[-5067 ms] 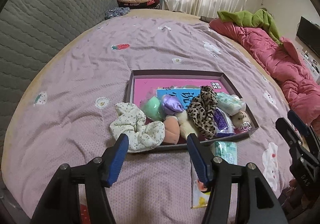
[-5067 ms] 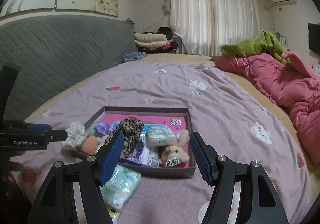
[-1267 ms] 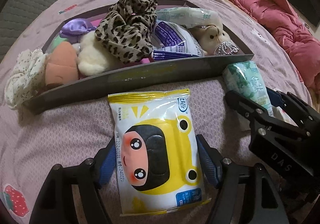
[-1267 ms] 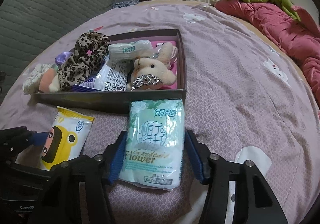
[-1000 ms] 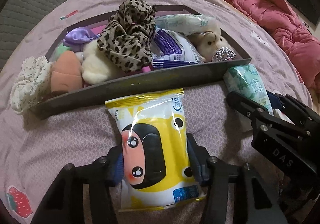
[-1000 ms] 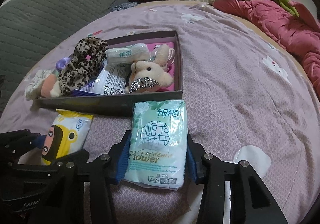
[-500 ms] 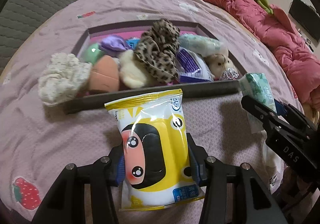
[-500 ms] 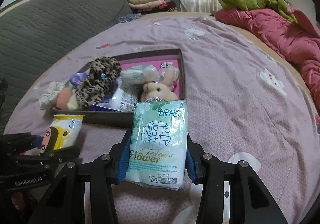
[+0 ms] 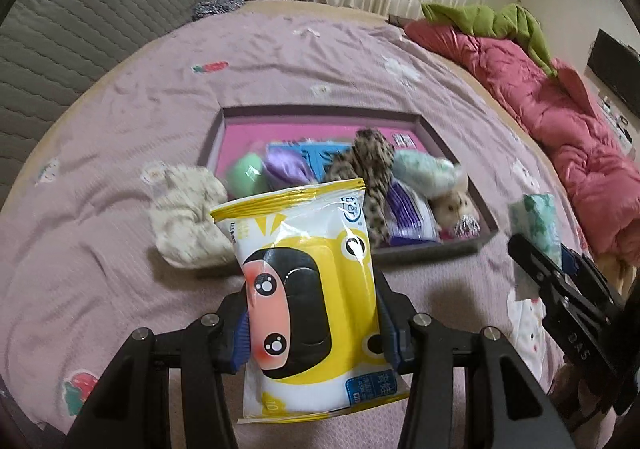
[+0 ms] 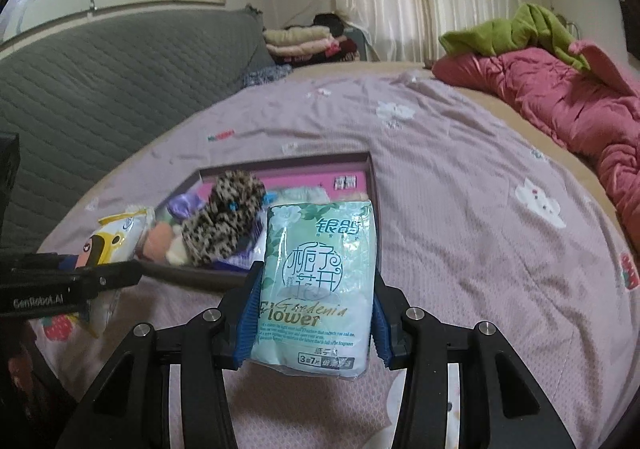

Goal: Organize soft objects
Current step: 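Carry the wipe pack into the box with the left tool while the right tool lowers the tissue pack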

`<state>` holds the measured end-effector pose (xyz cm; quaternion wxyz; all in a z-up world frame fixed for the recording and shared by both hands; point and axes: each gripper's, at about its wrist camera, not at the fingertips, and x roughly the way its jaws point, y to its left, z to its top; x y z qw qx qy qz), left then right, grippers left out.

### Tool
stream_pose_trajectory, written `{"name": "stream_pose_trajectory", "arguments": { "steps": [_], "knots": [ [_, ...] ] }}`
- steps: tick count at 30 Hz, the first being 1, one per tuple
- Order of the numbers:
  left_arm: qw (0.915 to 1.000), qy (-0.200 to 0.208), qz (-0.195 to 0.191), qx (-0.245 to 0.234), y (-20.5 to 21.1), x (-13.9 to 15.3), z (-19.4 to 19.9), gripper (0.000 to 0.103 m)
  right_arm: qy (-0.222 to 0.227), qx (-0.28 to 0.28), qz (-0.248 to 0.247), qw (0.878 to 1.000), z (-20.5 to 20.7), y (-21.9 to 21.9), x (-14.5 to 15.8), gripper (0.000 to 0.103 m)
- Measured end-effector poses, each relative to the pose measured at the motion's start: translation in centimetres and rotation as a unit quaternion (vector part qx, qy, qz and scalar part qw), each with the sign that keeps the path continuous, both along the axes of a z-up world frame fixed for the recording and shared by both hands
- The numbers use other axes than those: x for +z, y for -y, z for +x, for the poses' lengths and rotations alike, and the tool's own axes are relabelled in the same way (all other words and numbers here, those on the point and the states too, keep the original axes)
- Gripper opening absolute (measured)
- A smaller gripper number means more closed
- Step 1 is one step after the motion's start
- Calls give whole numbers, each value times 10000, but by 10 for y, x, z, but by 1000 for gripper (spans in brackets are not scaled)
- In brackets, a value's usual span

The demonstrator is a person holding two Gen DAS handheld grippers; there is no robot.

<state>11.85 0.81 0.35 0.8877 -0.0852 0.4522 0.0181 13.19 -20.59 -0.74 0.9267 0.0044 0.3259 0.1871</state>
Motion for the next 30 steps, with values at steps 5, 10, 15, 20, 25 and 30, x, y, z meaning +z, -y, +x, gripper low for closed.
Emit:
{"name": "stream_pose_trajectory", "arguments": {
  "steps": [5,10,15,20,25,30],
  "knots": [
    [9999,115,49,102,-8,9,10,50,303,-40,161,9994,6,-3,15,48],
    [9996,207,102,139,-13,14,21,50,369,-1,214,9991,19,-11,16,48],
    [9996,194,121,155,-15,12,37,50,515,24,14,9987,36,-20,14,48],
    [9996,152,185,127,-13,9,54,50,519,65,36,9986,48,-23,10,48],
    [9997,36,208,126,-13,-2,70,50,549,17,80,9985,58,-23,7,48],
    [9996,-49,234,153,-13,-11,78,50,568,17,95,9983,66,-23,3,48]
  ]
}}
